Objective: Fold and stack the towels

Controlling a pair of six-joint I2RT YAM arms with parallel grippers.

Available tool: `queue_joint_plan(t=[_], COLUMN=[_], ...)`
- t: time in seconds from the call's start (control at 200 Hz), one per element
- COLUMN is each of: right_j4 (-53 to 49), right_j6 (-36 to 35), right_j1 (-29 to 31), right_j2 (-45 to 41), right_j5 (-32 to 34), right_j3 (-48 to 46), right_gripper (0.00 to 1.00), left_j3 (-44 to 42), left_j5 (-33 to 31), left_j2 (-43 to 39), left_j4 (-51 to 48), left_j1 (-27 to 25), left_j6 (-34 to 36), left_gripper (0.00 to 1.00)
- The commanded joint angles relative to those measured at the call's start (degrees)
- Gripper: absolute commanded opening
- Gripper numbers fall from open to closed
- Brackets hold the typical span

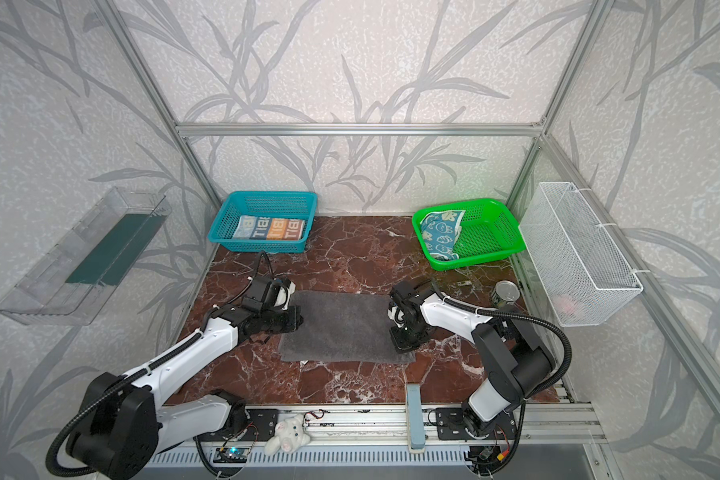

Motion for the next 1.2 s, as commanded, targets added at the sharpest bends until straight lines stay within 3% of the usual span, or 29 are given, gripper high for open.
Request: queue_joint_plan(t=[0.0, 0.23, 0.365, 0.445, 0.645, 0.73, 0.935, 1.195], right_j4=[-2.30, -1.00, 3.34, 5.90, 1.76, 0.75, 3.71, 5.80], right_j6=[1.96, 1.35, -1.29, -3.47, -5.48, -2.95, 1.30, -0.54], right_j1=[0.03, -0.02, -0.11, -0.37, -0.57, -0.64, -2.09, -5.28], right_j2=[0.73, -2.66, -7.60, -8.13, -0.36, 3.54, 8.63, 15.20], right_j5=[7.35, 10.44, 7.99, 4.44, -4.04, -2.24, 2.40, 5.82], right_j3=[1.19, 2.13, 1.51, 2.20, 10.08, 11.72, 12.55, 18.80], right_gripper=[0.05, 0.08, 0.09, 0.09, 0.04, 0.01, 0.00, 0.00], left_j3=[1.23, 5.68, 9.59, 12.44, 17.83, 15.91, 13.88, 24.26], left_j5=[-4.61, -8.40, -13.30, -10.64, -3.56, -0.44, -3.20, -3.85], left_j2=[3.58, 12.88, 15.33, 16.36, 16.55, 16.32, 22.04, 33.87], left_j4=[-6.46, -13.25, -14.90, -13.24, -10.30, -7.14, -5.48, -5.34], left_j1=[0.06, 0.08, 0.07, -0.02, -0.77, -1.42, -1.42, -1.42], left_j6=[-2.48, -1.69, -1.08, -1.43, -1.09, -0.73, -1.42, 4.39], left_gripper=[0.00, 0.00, 0.00, 0.00, 0.00, 0.00, 0.00, 0.00])
